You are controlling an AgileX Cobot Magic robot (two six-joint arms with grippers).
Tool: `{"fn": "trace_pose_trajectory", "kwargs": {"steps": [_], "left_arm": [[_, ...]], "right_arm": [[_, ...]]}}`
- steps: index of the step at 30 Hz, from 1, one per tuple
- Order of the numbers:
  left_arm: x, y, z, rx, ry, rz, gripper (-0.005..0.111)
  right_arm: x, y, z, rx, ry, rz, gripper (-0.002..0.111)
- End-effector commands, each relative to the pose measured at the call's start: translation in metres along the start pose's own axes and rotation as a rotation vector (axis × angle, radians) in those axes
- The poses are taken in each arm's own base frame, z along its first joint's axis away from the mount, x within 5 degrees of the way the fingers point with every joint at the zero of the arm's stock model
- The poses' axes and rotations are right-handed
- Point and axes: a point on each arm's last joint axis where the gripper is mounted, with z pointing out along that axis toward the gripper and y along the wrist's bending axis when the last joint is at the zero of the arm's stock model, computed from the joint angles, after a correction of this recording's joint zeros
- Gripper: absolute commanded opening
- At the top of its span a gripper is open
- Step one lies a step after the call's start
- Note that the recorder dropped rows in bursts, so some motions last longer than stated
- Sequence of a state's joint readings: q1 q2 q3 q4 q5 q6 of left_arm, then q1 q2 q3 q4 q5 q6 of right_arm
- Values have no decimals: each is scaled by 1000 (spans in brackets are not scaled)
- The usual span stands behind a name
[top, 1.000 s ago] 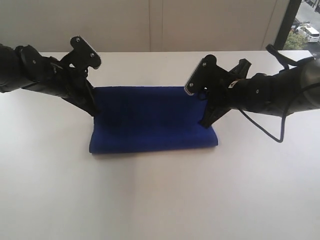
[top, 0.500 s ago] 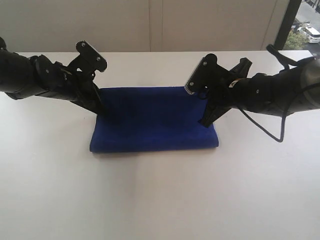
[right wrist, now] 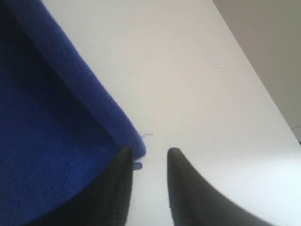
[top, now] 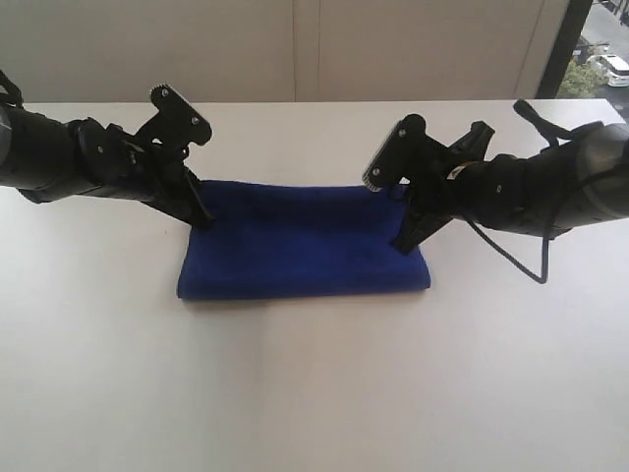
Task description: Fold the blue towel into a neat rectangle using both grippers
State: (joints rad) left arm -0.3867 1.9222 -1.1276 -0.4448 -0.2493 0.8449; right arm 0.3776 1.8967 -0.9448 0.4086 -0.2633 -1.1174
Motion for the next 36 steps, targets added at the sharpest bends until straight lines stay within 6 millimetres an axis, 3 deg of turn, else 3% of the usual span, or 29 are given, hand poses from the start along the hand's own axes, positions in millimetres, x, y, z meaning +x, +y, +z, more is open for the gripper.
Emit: {"fn": "trace_pose_trajectory", "kwargs": {"steps": [1, 6, 8, 10, 11, 13, 20, 25, 29, 36], "left_arm": [[-3, 1, 0, -19, -18, -9, 54], [-8, 1, -10, 17, -13, -15, 58], [-16, 3, -25, 56, -19, -60, 52], [-22, 5, -41, 109, -19, -139, 34], [-24, 6, -52, 162, -7, -180, 19], [-24, 6, -62, 233, 22, -192, 1], [-16, 2, -83, 407, 176, -464, 0], [-6, -14, -77, 519, 309, -560, 0], [-1, -22, -64, 520, 367, -662, 0], [12, -34, -39, 495, 419, -680, 0]], "right_arm": [[2, -5, 0, 26, -2, 10, 46], [-3, -15, -8, 83, -8, 139, 49], [-8, -27, -23, 121, -8, 400, 43], [-17, -32, -41, 77, -18, 559, 25], [-25, -32, -53, 7, -35, 563, 9], [-30, -29, -63, -77, -41, 563, 0], [-35, -12, -78, -331, 17, 669, 0], [-21, 5, -72, -458, 255, 743, 0], [-19, 3, -64, -490, 457, 733, 0], [-29, -6, -47, -466, 434, 732, 0]]}}
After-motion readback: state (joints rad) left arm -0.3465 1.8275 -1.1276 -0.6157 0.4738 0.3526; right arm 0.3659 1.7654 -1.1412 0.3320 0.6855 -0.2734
